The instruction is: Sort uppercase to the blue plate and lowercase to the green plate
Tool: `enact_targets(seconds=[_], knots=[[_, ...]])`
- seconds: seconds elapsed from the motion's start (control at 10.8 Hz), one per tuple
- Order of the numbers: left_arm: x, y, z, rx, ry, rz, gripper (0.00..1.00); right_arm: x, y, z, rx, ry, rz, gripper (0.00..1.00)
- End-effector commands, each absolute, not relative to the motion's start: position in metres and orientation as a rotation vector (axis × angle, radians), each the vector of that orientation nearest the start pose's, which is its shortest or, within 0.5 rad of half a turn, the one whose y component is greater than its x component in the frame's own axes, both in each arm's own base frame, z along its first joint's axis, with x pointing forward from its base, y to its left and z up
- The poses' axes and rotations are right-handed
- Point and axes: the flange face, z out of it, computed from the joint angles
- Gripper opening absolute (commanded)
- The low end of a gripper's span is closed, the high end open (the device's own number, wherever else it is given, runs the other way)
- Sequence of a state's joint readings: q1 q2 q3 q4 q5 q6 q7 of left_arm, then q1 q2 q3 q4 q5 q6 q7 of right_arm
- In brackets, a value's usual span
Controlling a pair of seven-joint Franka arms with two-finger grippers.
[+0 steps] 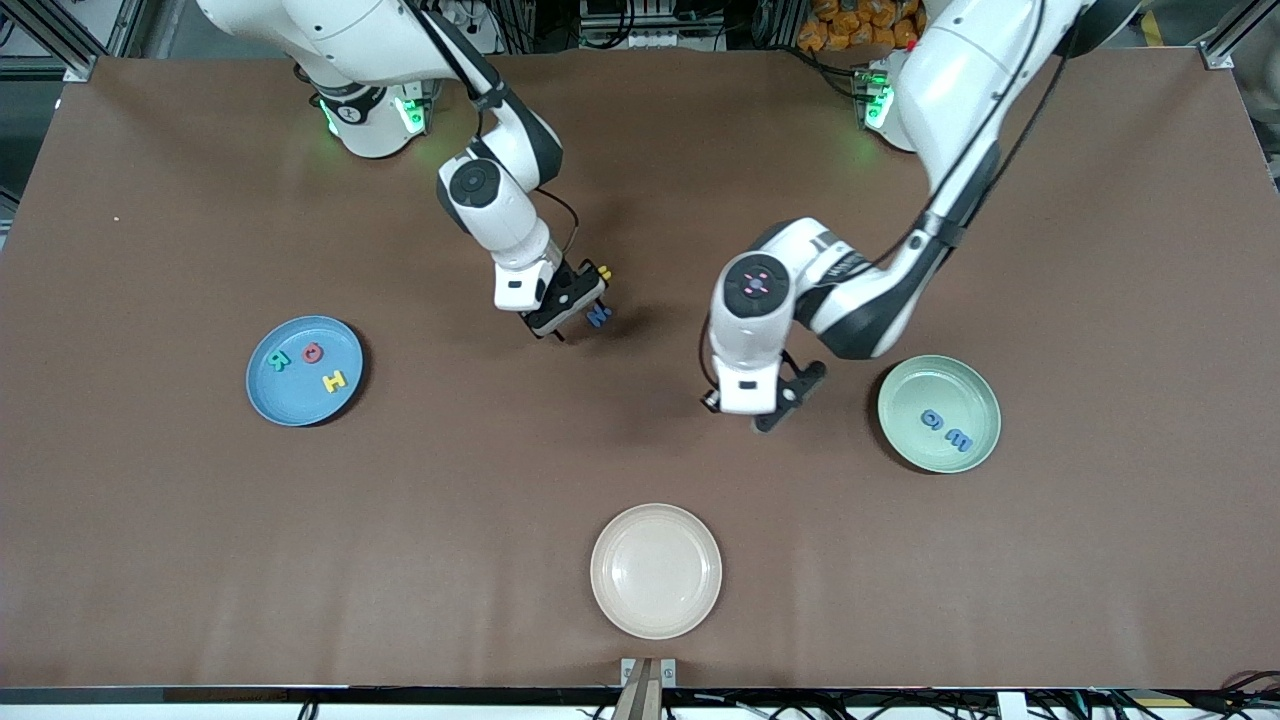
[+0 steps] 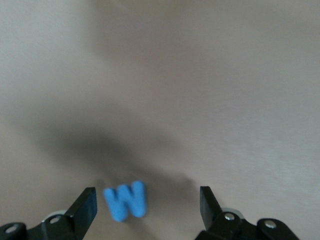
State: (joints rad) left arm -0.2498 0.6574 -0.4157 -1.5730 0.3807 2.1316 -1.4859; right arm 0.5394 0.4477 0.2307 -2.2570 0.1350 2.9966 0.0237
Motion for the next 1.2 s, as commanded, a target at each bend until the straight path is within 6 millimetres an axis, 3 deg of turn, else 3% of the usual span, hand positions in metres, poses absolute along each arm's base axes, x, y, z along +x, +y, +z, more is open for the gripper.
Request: enact_targets(seconds=[0.0, 0.18, 0.46, 0.65, 0.83, 1.11], knots=[[0.589, -0.339, 0.295, -2.910, -0.865, 0.002, 0.00, 0.406, 0.408, 0.188, -2.758, -0.804, -0.305, 0.88], [0.598, -0.295, 0.306, -2.910, -0.705, 0.038, 0.00, 0.399, 0.413, 0.180, -2.751, -0.875, -0.294, 0.87], [0.608, -0.209, 0.317, -2.946, -0.482, 0.099, 0.00, 0.398, 0.410, 0.174, -2.743, -0.994, -0.306, 0.81], [0.611, -0.161, 0.309, -2.953, -0.371, 0.154, 0.00, 0.396, 0.409, 0.169, -2.750, -0.997, -0.285, 0.76], [0.612, -0.136, 0.296, -2.962, -0.315, 0.201, 0.00, 0.394, 0.409, 0.166, -2.752, -1.004, -0.276, 0.72], [0.606, -0.105, 0.263, -2.985, -0.295, 0.243, 0.00, 0.395, 0.406, 0.162, -2.754, -1.040, -0.273, 0.58]])
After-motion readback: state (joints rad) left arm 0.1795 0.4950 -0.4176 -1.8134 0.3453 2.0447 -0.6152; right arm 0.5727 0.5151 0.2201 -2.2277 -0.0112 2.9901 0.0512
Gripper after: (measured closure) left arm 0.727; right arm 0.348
